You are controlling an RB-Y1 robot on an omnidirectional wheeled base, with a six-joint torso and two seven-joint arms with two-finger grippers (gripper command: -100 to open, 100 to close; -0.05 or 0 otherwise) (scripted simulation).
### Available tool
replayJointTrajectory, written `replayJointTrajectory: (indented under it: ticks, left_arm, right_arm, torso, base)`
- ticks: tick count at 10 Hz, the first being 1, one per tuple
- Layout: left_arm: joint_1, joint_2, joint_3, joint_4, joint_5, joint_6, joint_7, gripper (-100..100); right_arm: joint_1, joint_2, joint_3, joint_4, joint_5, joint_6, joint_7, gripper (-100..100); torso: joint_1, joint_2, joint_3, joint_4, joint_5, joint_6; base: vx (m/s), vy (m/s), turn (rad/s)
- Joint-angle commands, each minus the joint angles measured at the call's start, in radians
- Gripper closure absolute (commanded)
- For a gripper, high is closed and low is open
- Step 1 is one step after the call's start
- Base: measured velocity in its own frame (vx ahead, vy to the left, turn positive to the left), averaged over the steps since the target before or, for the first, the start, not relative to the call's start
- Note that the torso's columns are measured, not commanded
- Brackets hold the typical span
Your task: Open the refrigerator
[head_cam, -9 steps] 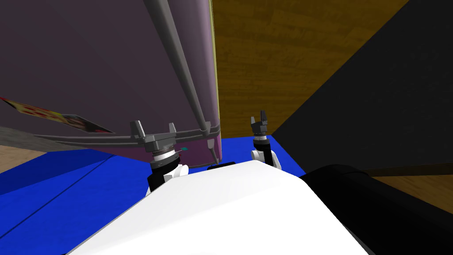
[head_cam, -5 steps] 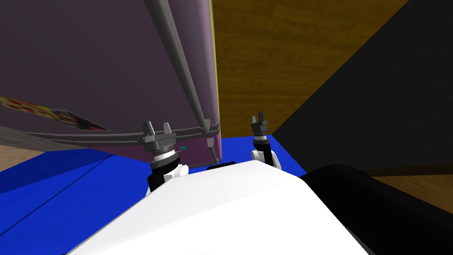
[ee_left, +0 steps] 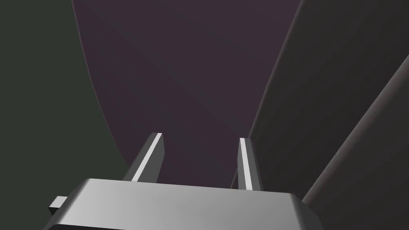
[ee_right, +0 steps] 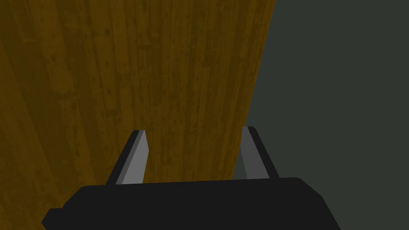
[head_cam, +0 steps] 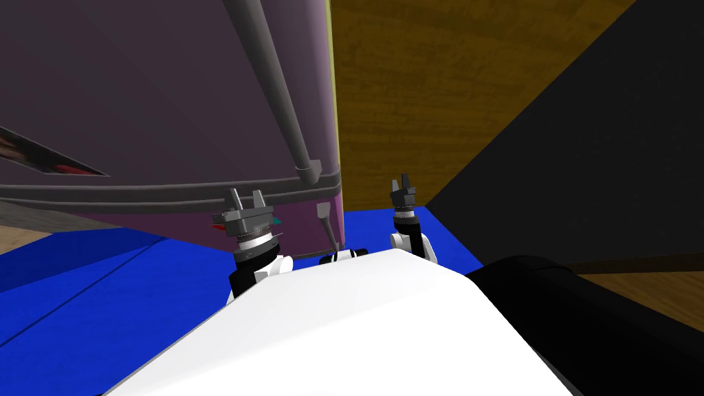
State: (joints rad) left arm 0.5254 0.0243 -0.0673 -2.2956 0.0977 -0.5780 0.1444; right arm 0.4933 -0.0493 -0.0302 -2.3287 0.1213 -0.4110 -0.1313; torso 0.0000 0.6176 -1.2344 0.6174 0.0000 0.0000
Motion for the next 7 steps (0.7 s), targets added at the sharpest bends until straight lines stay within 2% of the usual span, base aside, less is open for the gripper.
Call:
replayJointTrajectory:
  ticks: [1, 3, 7]
  left_arm:
    - [0.004, 0.028, 0.005, -0.002, 0.007, 0.009, 0.004, -100]
    - [0.012, 0.065, 0.017, -0.007, 0.024, 0.028, 0.013, -100]
    - [0.037, 0.112, 0.055, -0.028, 0.080, 0.094, 0.044, -100]
  right_arm:
    - [0.000, 0.000, 0.000, 0.000, 0.000, 0.000, 0.000, 0]
    - [0.000, 0.000, 0.000, 0.001, 0.000, 0.000, 0.000, 0]
    - [0.000, 0.000, 0.000, 0.000, 0.000, 0.000, 0.000, 0]
  torso:
    - [0.000, 0.074, -0.148, 0.074, 0.000, 0.000]
    - [0.000, 0.110, -0.240, 0.112, 0.001, 0.002]
    - [-0.001, 0.112, -0.246, 0.116, 0.001, 0.003]
  base:
    - [0.012, -0.013, 0.028]
    - [0.007, -0.037, 0.042]
    - [0.032, -0.067, 0.070]
